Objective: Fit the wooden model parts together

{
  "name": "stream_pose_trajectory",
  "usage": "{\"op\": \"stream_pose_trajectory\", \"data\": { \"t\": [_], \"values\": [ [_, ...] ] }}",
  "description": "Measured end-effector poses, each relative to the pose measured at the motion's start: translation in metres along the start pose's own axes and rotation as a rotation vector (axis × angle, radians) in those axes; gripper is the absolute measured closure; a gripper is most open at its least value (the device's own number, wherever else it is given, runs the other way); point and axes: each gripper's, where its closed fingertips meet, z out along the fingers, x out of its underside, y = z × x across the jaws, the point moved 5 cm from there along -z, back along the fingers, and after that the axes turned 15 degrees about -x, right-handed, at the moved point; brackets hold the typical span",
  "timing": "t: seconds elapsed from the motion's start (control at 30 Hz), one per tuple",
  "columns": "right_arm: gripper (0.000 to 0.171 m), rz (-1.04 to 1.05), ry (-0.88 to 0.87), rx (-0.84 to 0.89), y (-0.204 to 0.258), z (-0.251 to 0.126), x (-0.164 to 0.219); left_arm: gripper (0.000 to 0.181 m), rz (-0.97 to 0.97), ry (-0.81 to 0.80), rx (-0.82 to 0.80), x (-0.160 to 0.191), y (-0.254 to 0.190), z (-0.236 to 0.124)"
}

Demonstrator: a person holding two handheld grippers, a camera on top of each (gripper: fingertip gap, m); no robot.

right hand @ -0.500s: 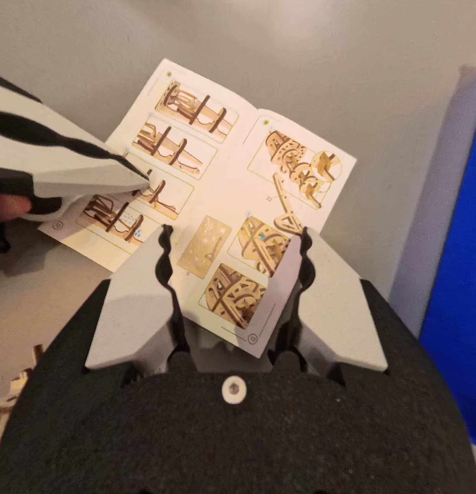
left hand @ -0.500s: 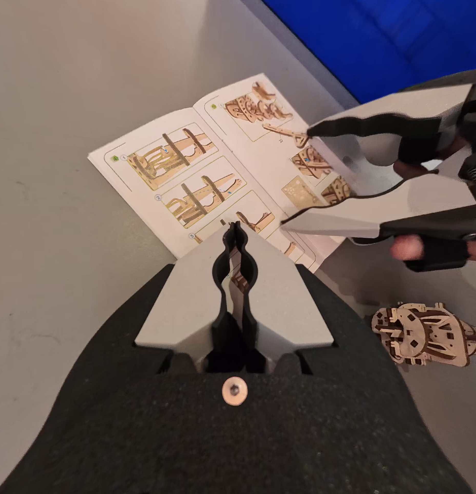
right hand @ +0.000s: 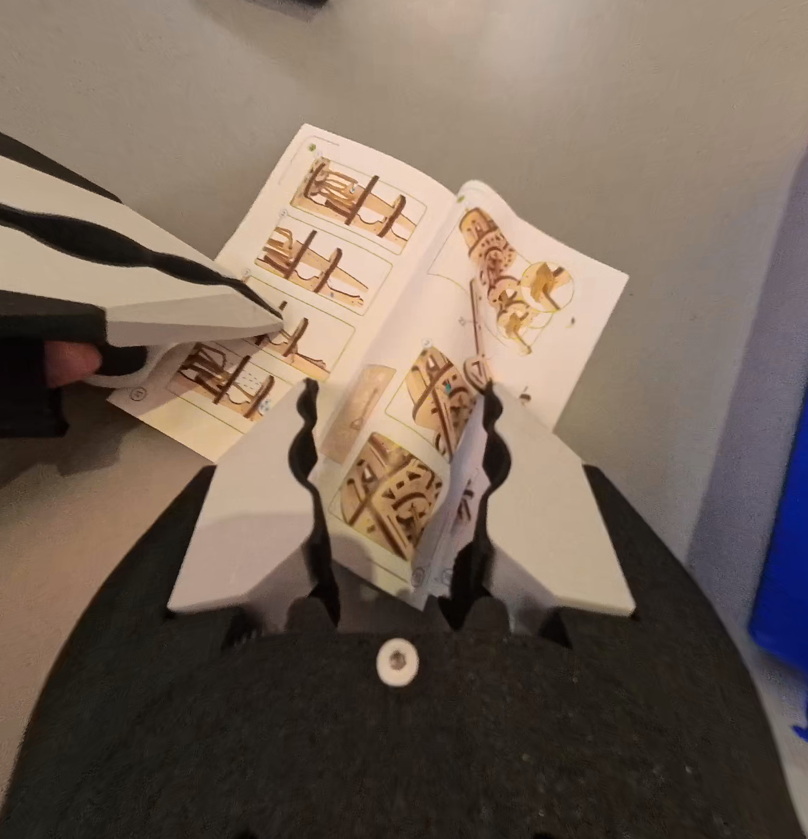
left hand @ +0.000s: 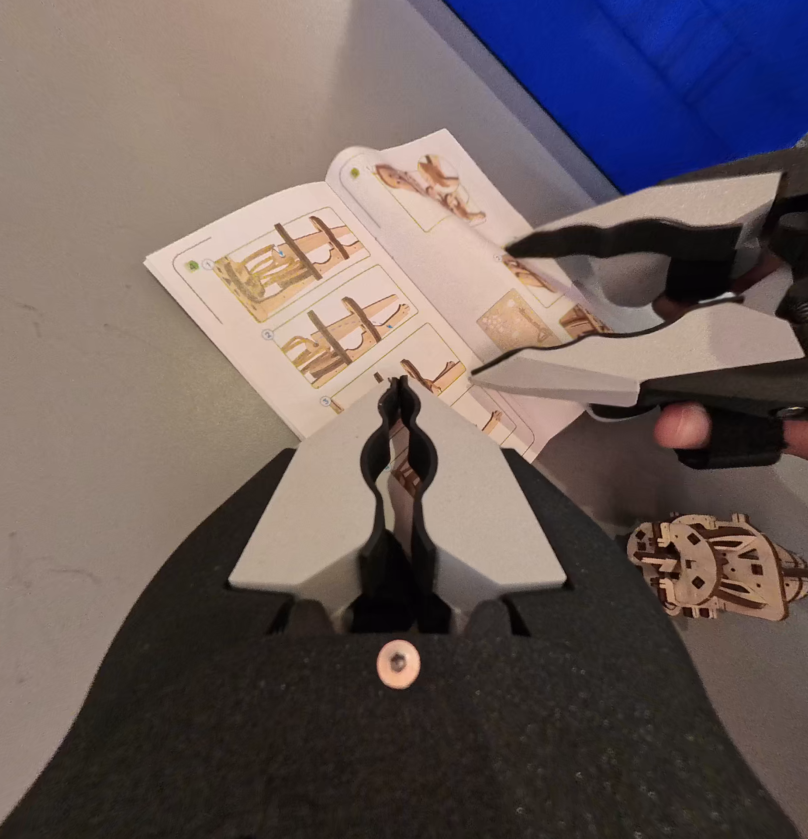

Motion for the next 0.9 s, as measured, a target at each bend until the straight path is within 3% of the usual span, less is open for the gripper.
{"op": "stream_pose_trajectory", "data": {
  "t": [0.2,0.57,0.83,0.9],
  "values": [
    [0.114,0.050,-0.059,-0.077,0.009,0.004,-0.006,0.181,-0.009,0.003,0.009,0.000,0.000,0.000],
    [0.106,0.193,-0.330,-0.522,0.054,-0.024,-0.026,0.181,-0.029,0.009,0.027,0.000,0.001,0.000],
    [0.107,-0.004,-0.117,-0.367,0.039,-0.033,0.007,0.181,-0.043,0.014,0.040,0.000,0.002,-0.001],
    [0.114,-0.015,-0.070,-0.300,0.033,-0.030,0.006,0.181,-0.040,0.013,0.039,0.000,0.002,-0.001]
  ]
}}
